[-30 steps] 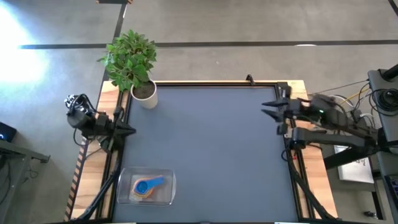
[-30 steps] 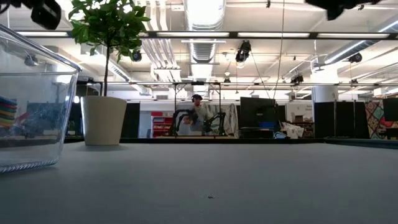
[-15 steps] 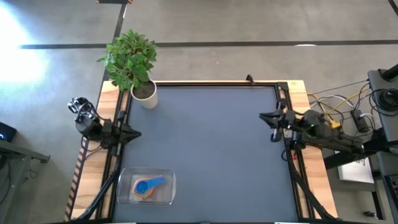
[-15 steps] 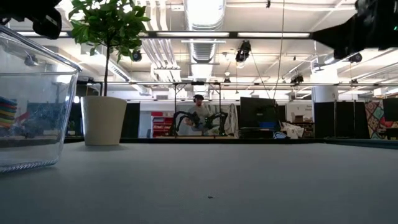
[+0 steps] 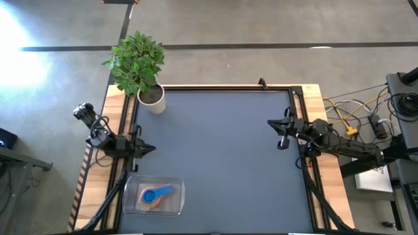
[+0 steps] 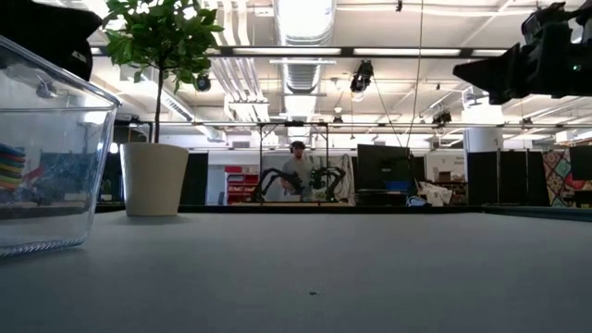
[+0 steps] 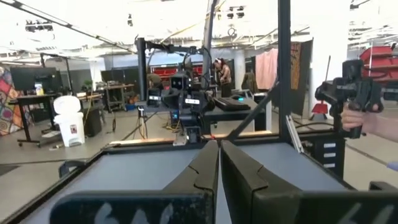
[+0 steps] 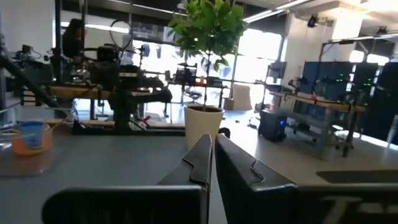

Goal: Nest measuring cups in basket
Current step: Return to Home Position

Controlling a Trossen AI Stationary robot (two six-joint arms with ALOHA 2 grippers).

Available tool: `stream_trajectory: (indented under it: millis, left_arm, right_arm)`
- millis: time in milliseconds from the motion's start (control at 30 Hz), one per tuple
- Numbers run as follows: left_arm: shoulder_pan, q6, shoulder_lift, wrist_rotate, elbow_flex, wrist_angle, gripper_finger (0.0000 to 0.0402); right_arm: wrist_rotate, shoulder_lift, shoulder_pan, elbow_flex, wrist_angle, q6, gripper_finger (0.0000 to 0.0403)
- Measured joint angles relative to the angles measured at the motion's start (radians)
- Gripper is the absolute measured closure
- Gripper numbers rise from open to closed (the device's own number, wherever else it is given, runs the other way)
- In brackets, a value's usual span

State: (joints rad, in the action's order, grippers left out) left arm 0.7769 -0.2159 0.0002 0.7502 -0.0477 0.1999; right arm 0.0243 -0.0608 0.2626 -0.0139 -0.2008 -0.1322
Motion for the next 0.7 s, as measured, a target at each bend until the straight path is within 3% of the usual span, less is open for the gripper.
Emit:
stream_trajectory:
  millis: [267, 700]
  left_arm:
    - [0.0, 0.124, 0.002, -0.003, 0.038, -0.01, 0.0401]
    - [0.0, 0.216, 0.002, 0.0, 0.029, -0.003, 0.0401]
  right_arm:
    - [-0.131, -0.002, 0.0, 0.0, 0.05, -0.009, 0.0394]
    - [-0.13, -0.001, 0.0, 0.0, 0.093, 0.002, 0.0394]
